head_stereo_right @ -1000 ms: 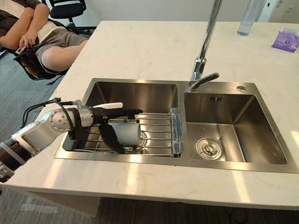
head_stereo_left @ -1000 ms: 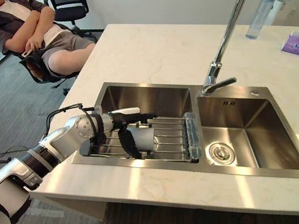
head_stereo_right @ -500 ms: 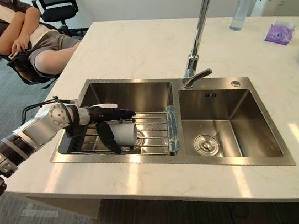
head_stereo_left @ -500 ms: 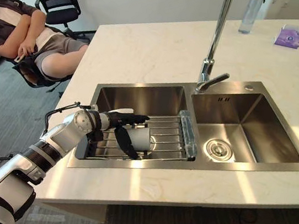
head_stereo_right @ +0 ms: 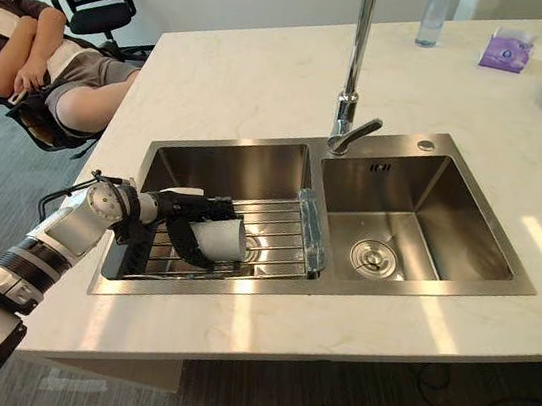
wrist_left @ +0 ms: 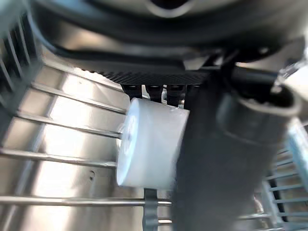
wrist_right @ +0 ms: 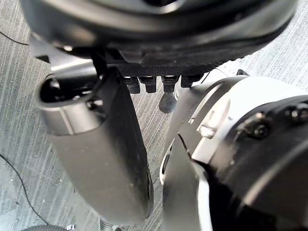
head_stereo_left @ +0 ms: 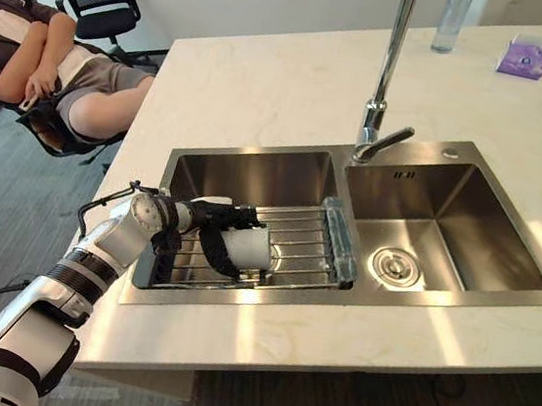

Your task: Walk over to the sink, pick up the cup, carry it to the dishwasher, place the cup inside the dishwasher, then close the dishwasher door

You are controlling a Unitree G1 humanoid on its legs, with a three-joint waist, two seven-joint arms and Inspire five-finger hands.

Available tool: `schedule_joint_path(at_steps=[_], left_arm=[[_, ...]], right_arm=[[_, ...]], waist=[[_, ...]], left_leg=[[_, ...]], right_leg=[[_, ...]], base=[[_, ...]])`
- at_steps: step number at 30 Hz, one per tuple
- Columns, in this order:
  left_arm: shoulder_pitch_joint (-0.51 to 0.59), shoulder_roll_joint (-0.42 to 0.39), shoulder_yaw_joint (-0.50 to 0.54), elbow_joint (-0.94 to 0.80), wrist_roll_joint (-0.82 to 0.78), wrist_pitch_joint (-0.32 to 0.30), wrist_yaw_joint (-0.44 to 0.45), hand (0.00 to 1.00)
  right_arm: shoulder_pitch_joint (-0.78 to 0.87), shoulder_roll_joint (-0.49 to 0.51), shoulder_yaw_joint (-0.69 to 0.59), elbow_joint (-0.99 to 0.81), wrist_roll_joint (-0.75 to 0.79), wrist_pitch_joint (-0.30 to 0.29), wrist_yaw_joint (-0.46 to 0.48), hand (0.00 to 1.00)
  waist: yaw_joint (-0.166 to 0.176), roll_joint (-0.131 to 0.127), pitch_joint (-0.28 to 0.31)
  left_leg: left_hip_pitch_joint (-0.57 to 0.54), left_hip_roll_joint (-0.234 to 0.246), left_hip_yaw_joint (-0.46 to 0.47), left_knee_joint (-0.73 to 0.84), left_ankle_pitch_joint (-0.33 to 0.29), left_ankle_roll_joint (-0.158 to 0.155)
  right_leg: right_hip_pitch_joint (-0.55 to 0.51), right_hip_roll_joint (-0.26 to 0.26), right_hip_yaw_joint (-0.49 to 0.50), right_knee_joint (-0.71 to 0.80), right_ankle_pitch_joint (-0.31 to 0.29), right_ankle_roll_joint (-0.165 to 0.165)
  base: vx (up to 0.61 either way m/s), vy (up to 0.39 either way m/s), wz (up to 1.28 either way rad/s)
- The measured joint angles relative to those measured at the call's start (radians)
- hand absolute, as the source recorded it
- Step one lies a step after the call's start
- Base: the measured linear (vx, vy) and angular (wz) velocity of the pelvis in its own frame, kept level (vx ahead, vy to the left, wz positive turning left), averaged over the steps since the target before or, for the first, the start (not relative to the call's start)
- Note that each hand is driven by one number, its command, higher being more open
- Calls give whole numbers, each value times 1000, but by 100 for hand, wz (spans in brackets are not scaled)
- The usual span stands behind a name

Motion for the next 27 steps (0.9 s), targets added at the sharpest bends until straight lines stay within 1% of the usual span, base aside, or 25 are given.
schedule_joint_path(at_steps=[4,5,12,19,22,23,24,25,27], left_arm=[[-5,2,-17,-2,4,-34,16,0],[0,3,-22,-2,4,-50,32,0],[20,15,-58,-10,-5,-101,118,0],[48,28,-73,-18,-5,-178,197,0],[59,47,-104,-30,-4,-227,260,0],[72,53,-115,-32,-4,-264,308,0],[78,55,-119,-33,-3,-278,332,0],[95,64,-127,-38,-3,-312,383,0],[127,65,-127,-53,-3,-356,468,0]], right_arm=[[5,-5,11,-5,-1,2,-1,100],[5,-6,11,-5,-1,3,-1,100],[5,-8,19,-6,-1,3,-1,100],[5,-13,49,-10,0,-4,-1,100],[5,-13,57,-13,0,-4,-1,100],[5,-13,61,-15,0,-5,-1,100],[5,-13,63,-15,1,-7,-1,100],[5,-13,70,-15,2,-11,0,100],[5,-13,85,-16,7,-15,0,100]], waist=[[-2,5,1],[-2,6,1],[0,6,4],[0,5,11],[0,5,12],[1,7,13],[1,7,13],[1,7,13],[1,3,16]], left_leg=[[1,0,3,0,-2,-1],[1,0,3,0,-2,-1],[1,-1,2,0,-3,-2],[0,-1,0,0,-2,-1],[-2,-1,-3,0,-2,-1],[-3,-1,-6,0,-2,-1],[-4,-1,-7,0,-2,-1],[-5,-1,-11,0,-2,-1],[-13,-3,-28,0,0,1]], right_leg=[[-1,0,3,0,-1,0],[-1,1,2,0,-1,0],[-1,-1,1,0,-1,0],[-1,-1,-1,0,-1,1],[0,-1,-4,0,-2,1],[0,-1,-7,0,-3,2],[0,-1,-8,0,-3,2],[0,-1,-12,0,-3,2],[1,-2,-28,1,-5,4]], base=[[-3,-4,-2],[0,0,0],[0,0,0],[0,0,0],[0,0,1],[0,0,5],[0,0,7],[-1,-4,11],[-2,-9,18]])
